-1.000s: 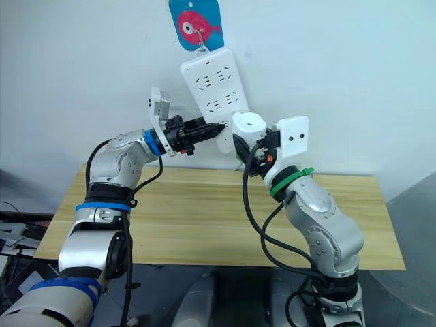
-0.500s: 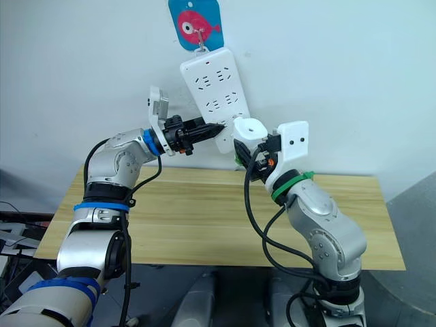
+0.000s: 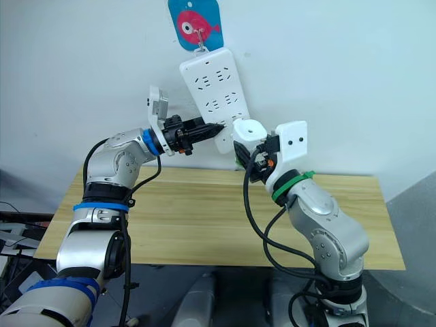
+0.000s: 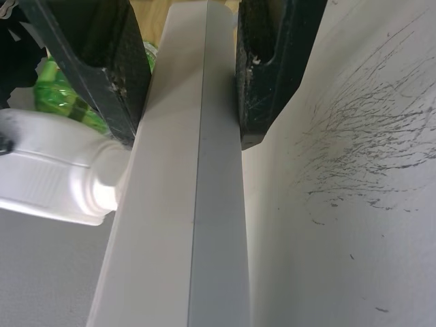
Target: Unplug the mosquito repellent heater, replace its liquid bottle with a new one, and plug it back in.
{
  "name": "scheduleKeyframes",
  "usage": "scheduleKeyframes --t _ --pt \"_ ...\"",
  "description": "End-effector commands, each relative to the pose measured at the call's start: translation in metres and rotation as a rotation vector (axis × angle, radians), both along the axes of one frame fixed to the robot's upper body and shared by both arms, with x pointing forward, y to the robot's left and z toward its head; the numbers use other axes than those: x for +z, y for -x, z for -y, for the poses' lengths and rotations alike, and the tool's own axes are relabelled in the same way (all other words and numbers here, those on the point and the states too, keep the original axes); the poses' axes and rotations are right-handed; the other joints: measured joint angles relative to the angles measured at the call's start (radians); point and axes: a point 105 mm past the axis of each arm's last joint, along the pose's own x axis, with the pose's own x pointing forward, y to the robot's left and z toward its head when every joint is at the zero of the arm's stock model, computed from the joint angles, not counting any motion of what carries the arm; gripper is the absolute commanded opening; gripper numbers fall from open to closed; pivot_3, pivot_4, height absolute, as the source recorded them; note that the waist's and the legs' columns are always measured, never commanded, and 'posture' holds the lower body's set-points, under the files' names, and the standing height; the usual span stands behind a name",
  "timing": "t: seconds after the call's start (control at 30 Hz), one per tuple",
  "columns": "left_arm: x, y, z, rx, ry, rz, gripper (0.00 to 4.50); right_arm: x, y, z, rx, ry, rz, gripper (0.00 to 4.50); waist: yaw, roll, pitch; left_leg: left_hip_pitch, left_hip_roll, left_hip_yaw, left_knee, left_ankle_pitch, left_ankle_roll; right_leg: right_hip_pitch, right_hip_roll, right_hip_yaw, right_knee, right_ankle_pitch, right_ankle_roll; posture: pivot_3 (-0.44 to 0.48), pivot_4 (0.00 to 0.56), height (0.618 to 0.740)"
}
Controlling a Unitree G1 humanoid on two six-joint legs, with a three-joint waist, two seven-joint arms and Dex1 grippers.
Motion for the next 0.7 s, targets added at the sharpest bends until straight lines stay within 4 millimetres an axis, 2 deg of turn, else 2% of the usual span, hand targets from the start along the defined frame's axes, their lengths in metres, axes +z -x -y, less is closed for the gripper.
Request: scheduleKeyframes --t 0.03,0.6,0.7 --pt "0.01 0.003 0.001 -0.005 -0.009 0.053 1.3 0.015 0.003 -0.002 0.004 -0.012 0.065 3.01 0.0 0.0 0.0 0.0 0.0 0.0 0.0 0.0 0.0 0.0 0.0 0.0 0.0 0.0 0.0 0.214 0.251 0.74" --pt "0.01 0.004 0.005 -0.003 -0.009 0.06 1.3 0.022 -0.003 -0.008 -0.004 -0.018 0.063 3.01 -0.001 0.0 0.0 0.0 0.0 0.0 0.0 0.0 0.0 0.0 0.0 0.0 0.0 0.0 0.0 0.211 0.253 0.74" --pt "0.01 0.004 0.008 -0.01 -0.005 0.06 1.3 0.019 -0.007 -0.016 0.01 -0.005 0.028 3.0 -0.003 0.0 0.0 0.0 0.0 0.0 0.0 0.0 0.0 -0.001 0.0 0.0 0.001 0.0 0.0 0.205 0.253 0.74"
